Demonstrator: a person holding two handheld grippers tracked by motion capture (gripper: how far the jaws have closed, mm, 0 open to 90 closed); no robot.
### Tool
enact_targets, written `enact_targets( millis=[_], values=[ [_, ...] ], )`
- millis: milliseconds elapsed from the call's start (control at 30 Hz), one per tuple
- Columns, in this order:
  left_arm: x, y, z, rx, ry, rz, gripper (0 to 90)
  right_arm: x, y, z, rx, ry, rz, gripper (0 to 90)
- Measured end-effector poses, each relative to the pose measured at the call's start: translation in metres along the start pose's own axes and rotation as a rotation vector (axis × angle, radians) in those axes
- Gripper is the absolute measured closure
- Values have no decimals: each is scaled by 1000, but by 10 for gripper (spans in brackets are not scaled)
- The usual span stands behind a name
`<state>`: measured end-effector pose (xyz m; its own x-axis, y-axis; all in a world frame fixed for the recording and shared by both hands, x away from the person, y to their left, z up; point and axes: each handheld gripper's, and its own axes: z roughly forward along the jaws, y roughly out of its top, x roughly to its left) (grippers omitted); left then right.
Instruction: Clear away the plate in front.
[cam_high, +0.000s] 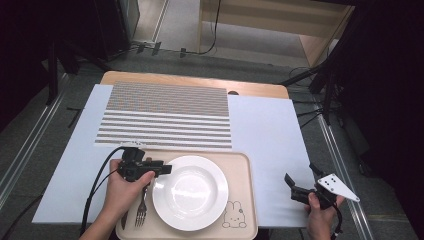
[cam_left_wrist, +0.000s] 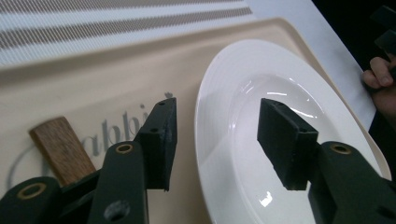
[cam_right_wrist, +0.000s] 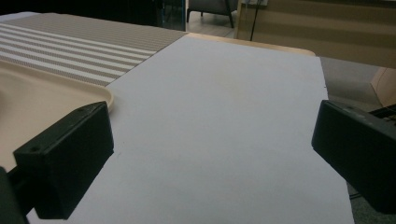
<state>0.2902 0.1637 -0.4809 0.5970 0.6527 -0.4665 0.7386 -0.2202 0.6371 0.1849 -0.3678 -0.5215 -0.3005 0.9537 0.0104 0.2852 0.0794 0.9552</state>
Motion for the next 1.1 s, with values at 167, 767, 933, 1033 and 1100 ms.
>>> enact_targets(
  millis=[167, 767, 933, 1033, 1100],
  values=[
    [4, -3, -11, -78, 12, 39, 325, 0, 0, 1, 2, 0, -1, 0],
    [25, -17, -44, -268, 49, 135, 0, 0, 0, 1, 3, 0, -6, 0],
    [32, -21, -51, -281, 88, 151, 0, 0, 0, 1, 3, 0, -5, 0],
    [38, -24, -55, -284, 99, 141, 0, 1, 0, 1, 4, 1, -6, 0],
    [40, -26, -58, -285, 113, 141, 0, 1, 0, 1, 4, 1, -7, 0]
  ],
)
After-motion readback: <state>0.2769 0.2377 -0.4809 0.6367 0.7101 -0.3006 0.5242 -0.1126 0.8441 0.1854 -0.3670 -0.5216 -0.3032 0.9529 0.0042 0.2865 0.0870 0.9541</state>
